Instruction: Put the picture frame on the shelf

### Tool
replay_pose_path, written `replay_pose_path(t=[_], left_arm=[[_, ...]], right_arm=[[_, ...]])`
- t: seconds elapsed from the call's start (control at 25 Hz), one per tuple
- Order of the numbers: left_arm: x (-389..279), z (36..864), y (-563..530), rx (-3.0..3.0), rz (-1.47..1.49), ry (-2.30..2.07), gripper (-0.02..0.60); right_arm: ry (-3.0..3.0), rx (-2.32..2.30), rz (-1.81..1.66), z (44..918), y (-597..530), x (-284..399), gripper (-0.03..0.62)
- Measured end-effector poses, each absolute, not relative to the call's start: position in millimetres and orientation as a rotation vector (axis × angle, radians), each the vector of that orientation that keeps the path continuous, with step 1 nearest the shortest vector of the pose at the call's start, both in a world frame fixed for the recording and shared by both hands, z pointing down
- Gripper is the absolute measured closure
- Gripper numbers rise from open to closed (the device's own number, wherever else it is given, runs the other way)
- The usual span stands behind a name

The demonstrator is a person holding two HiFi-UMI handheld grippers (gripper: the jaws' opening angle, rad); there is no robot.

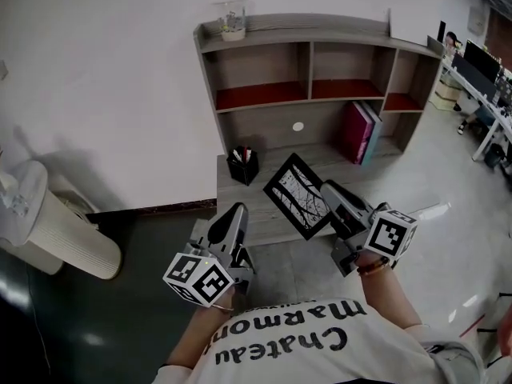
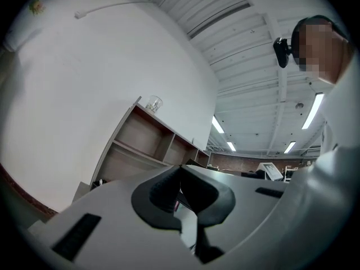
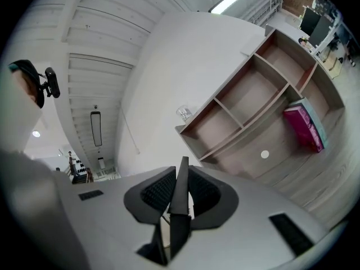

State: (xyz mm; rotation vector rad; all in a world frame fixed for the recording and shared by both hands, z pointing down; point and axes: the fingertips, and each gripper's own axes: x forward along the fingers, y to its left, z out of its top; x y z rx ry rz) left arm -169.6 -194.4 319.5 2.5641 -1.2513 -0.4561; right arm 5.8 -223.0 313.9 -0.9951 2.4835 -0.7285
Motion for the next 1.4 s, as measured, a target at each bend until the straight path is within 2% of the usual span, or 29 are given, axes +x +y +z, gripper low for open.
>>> replay_pose_path(t=[0.6,1.4], left_arm=[[-203.4,339.6,-237.6,2.487,-0.444,-1.320,0.565],[-240.5,306.7,-386.5,2.485,-0.402,-1.477,0.565]], right_arm=[[2.486,-0.984,-0.820,331.1,-282.6,-20.4,0.519],[2.147,-0.826,-1.028,291.2,-469.5,-20.8,0.519]])
